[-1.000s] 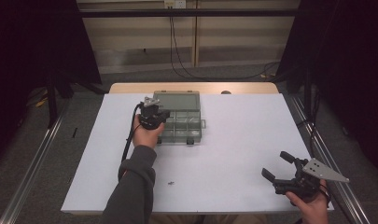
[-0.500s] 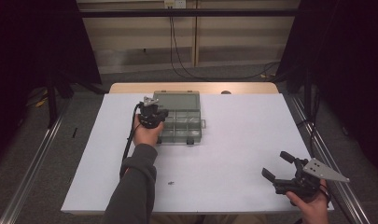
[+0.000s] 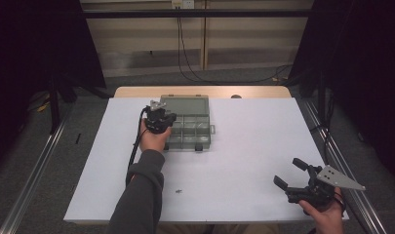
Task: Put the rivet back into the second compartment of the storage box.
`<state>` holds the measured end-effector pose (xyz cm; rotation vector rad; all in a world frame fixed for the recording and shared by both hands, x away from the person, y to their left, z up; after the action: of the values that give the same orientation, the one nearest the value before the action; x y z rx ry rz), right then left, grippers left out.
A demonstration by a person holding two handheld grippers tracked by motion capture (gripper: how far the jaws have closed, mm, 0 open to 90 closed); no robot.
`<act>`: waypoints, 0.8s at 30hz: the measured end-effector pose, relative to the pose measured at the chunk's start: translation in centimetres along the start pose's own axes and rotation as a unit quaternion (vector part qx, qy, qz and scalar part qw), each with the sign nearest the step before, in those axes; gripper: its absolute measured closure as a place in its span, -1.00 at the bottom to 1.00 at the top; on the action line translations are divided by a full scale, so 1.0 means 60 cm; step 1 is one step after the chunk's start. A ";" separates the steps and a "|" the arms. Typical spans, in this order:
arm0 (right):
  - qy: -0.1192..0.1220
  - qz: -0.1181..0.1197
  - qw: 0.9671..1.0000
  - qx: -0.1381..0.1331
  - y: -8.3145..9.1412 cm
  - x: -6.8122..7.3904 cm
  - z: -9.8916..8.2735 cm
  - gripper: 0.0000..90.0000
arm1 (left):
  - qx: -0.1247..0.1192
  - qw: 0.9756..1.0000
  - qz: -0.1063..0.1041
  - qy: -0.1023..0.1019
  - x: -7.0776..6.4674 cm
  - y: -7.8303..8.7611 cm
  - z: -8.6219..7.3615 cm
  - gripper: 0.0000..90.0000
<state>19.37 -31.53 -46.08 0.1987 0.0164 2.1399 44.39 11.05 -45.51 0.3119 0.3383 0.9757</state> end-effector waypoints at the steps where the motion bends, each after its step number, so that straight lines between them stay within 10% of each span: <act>1: 0.000 0.000 1.000 0.000 0.000 0.000 0.000 -0.96 | -0.003 1.000 0.001 -0.002 0.000 0.000 0.000 0.90; 24: 0.004 0.006 1.000 0.004 -0.003 0.004 0.000 -0.96 | -0.021 0.998 -0.060 0.015 -0.022 0.050 -0.009 -0.07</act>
<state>19.40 -31.24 -46.10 0.1950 0.0292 2.1523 41.25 11.54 -44.60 0.2354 0.3588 0.8685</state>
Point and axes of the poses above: each handheld gripper's, and its own axes: y roughly backward along the jaws, z roughly out of its top, x roughly to its left, the point moved 1 cm from there along -y, roughly forward along the jaws, and after that the axes turned 7 degrees about -x, right-handed, at the moved point
